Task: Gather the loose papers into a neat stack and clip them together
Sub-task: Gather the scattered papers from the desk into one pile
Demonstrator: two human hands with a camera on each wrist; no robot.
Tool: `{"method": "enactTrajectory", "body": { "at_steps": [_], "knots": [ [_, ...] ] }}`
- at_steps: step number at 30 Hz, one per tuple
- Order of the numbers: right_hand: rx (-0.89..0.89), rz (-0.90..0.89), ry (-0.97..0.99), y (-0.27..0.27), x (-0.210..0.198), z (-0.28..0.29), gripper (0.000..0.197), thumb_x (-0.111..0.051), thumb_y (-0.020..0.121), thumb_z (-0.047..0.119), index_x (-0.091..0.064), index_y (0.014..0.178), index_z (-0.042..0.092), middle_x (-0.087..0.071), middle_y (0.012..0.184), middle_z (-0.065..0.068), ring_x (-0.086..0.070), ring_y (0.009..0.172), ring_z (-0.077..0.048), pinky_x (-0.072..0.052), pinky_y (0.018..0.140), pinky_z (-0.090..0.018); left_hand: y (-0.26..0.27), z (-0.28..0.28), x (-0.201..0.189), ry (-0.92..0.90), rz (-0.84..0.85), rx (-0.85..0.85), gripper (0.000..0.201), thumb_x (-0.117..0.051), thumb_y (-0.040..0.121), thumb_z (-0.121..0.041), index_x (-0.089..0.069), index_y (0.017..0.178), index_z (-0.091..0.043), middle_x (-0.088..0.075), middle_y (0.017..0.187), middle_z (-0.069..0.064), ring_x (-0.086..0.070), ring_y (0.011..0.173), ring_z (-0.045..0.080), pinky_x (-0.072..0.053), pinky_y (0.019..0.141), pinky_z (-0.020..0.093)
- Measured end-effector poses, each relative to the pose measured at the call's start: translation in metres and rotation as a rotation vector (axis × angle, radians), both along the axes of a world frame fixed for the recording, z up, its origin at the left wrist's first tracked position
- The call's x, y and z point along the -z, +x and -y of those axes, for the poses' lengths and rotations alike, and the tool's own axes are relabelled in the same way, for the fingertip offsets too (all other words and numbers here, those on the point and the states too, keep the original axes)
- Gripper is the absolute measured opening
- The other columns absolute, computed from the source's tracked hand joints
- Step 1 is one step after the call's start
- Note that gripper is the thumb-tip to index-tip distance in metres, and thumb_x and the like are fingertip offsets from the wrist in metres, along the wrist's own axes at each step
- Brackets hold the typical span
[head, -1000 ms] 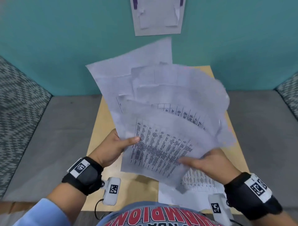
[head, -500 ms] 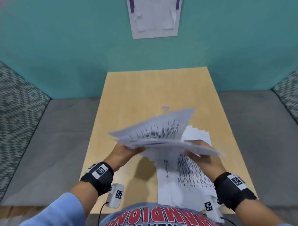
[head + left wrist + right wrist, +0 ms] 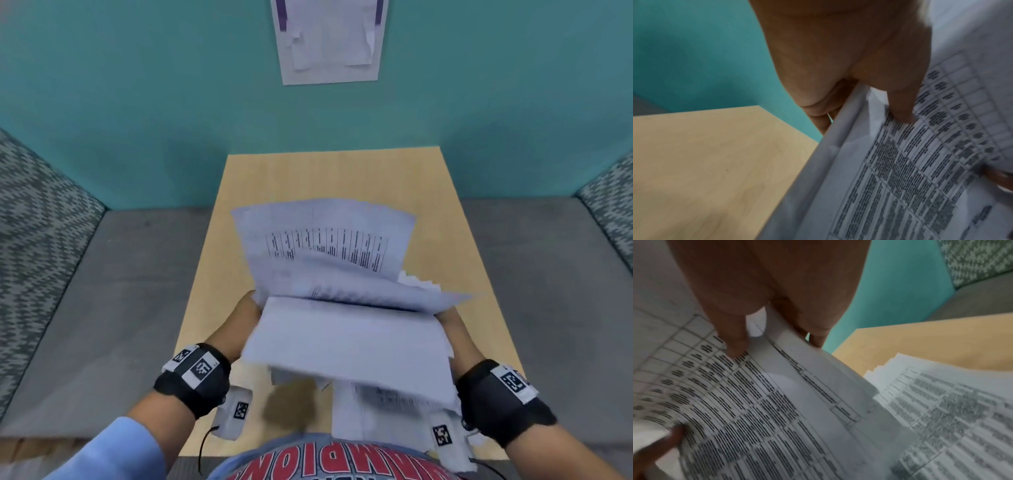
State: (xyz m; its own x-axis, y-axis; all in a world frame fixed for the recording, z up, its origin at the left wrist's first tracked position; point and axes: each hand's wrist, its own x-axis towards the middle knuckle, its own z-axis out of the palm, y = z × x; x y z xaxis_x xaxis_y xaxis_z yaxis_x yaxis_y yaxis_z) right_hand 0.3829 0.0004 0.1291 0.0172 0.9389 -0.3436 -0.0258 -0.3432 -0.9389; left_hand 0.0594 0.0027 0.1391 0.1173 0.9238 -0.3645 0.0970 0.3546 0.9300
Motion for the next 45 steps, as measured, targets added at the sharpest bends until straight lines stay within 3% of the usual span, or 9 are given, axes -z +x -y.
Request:
{"method": "enactTrajectory", "body": {
  "at_steps": [2,4,8,14,20,26,35,41,45],
  "knots": [
    [-0.048,0.028,0.041,-0.002,-0.006,0.003,0.033,-0.058,0.097,-0.014,-0.073,0.111,0.011,-0.08,0.109,-0.019,-0.07,0.115,-0.036,-0.053,0.07,-0.005,0.006,0.003,-0.002,0.043,-0.101,0.027,0.029,-0.074,0.097,-0.007,-0.074,0.08,-0.031,-0.067,0.072,-0.014,-0.059,0.047,-0.009,-0.055,0.063,0.02],
    [-0.079,0.079,0.152,-0.007,-0.009,0.005,0.023,-0.074,0.091,-0.002,-0.078,0.113,0.005,-0.083,0.107,-0.003,-0.076,0.107,-0.02,-0.057,0.079,-0.016,0.007,0.001,-0.003,0.124,-0.182,-0.015,0.041,-0.083,0.091,-0.016,-0.063,0.057,-0.026,-0.056,0.048,-0.018,-0.049,0.041,-0.005,-0.045,0.054,0.017],
    [-0.013,0.04,0.294,-0.008,-0.017,0.006,0.029,-0.08,0.085,0.001,-0.076,0.109,0.017,-0.079,0.105,0.022,-0.075,0.093,0.006,-0.056,0.08,-0.009,0.009,-0.002,-0.005,0.149,-0.024,-0.129,0.035,-0.084,0.088,-0.004,-0.073,0.118,-0.018,-0.084,0.103,-0.016,-0.077,0.099,-0.004,-0.056,0.085,0.01],
    [-0.054,0.133,0.238,-0.007,0.0,-0.001,0.02,-0.083,0.085,0.009,-0.083,0.093,0.027,-0.083,0.099,0.006,-0.076,0.094,-0.017,-0.059,0.084,-0.032,0.009,-0.003,-0.009,0.15,-0.148,-0.002,0.004,-0.079,0.092,-0.005,-0.079,0.095,-0.008,-0.084,0.086,-0.009,-0.078,0.085,-0.001,-0.058,0.08,0.02],
    [-0.038,0.098,0.317,-0.009,-0.018,-0.009,0.028,-0.081,0.085,0.004,-0.07,0.075,0.028,-0.073,0.062,0.026,-0.069,0.061,0.011,-0.05,0.062,-0.005,0.003,-0.015,-0.008,0.242,-0.15,-0.148,0.028,-0.082,0.087,0.002,-0.077,0.108,-0.017,-0.084,0.094,-0.019,-0.076,0.091,-0.005,-0.057,0.084,0.015],
    [-0.034,0.138,0.267,-0.008,-0.01,-0.013,0.015,-0.085,0.084,0.017,-0.079,0.097,0.02,-0.08,0.102,-0.012,-0.074,0.103,-0.037,-0.055,0.098,-0.06,0.005,-0.018,-0.008,0.103,-0.1,-0.12,0.033,-0.084,0.086,-0.001,-0.076,0.117,-0.011,-0.085,0.107,-0.006,-0.08,0.101,0.008,-0.063,0.097,0.035],
    [-0.048,0.142,0.301,-0.003,-0.014,-0.016,0.025,-0.084,0.083,0.005,-0.076,0.104,0.017,-0.077,0.104,-0.001,-0.072,0.095,-0.017,-0.056,0.078,-0.018,-0.001,-0.022,-0.016,0.197,-0.14,-0.108,0.028,-0.09,0.081,-0.005,-0.075,0.105,-0.007,-0.078,0.11,0.014,-0.07,0.094,0.015,-0.056,0.081,0.026],
    [0.015,0.148,0.268,-0.011,-0.011,-0.018,0.015,-0.082,0.087,0.01,-0.079,0.096,0.022,-0.08,0.1,-0.009,-0.074,0.102,-0.031,-0.058,0.093,-0.049,0.001,-0.022,-0.018,0.194,-0.14,-0.138,0.022,-0.085,0.087,-0.005,-0.078,0.107,-0.001,-0.08,0.111,0.023,-0.076,0.105,0.04,-0.059,0.093,0.054],
    [-0.023,0.131,0.309,-0.009,-0.008,-0.013,0.028,-0.086,0.083,0.015,-0.076,0.108,0.023,-0.079,0.108,-0.006,-0.073,0.106,-0.032,-0.058,0.094,-0.048,0.001,-0.022,-0.028,0.214,-0.184,-0.128,0.033,-0.091,0.081,-0.006,-0.074,0.109,-0.002,-0.078,0.111,0.019,-0.075,0.094,0.019,-0.061,0.08,0.025]
  ]
}}
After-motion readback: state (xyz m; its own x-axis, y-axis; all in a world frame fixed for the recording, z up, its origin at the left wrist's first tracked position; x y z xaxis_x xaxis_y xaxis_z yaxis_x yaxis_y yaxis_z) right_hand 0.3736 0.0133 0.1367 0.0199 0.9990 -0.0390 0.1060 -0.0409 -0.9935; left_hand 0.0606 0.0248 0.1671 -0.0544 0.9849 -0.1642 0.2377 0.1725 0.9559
